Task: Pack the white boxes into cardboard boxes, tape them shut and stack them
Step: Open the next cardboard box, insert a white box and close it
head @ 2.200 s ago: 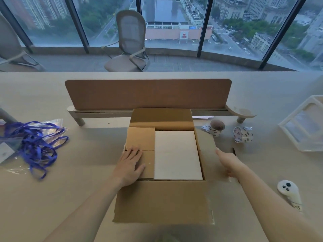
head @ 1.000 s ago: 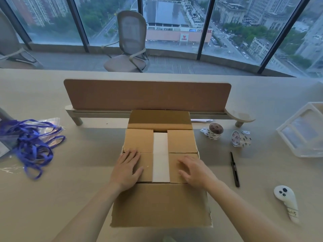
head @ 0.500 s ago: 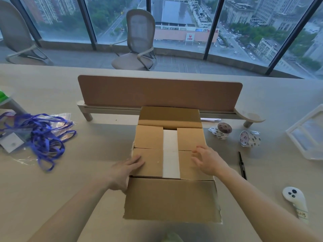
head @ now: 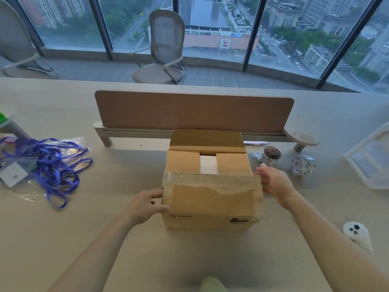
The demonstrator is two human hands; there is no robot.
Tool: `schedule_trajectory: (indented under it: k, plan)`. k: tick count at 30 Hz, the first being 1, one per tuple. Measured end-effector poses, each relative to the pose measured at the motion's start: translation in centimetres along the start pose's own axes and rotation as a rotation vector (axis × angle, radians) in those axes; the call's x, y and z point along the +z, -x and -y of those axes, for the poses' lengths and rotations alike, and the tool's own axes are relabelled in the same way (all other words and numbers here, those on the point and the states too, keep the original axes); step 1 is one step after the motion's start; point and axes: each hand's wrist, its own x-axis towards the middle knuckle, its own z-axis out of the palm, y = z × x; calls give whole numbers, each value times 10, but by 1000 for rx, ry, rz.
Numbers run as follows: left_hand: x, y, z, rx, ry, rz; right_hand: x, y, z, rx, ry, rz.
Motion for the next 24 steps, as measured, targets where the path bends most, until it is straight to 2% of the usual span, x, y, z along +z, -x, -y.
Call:
schedule_trajectory:
  k: [3,4,7,9,12,14,17,21,24]
  plan:
    - [2,2,1,-35,26,-27,9,-5,-14,-132,573,51]
    - [3,2,1,-51,25,-21,13,-7,-18,-126,630,57]
    - [1,-2,0,-94,6,-15,20,-10,-22,-60,541,4]
    - [1,-7,-6,-153,-32,-13,18,-12,-27,77,482,-5]
    - [9,-18,-23,-164,-60,-53,11,-14,-29,266,289,88]
    - [20,-29,-38,-191,19,-111,5,-21,-30,271,330,124]
    - [41,-52,-48,-340,130,-257,2,-27,-26,291,334,143]
    - [57,-61,-37,-344,-35,-406,-7,-37,-18,336,443,187]
    - [61,-59,-30,-299,-79,-446,-15,-53,1,386,669,318]
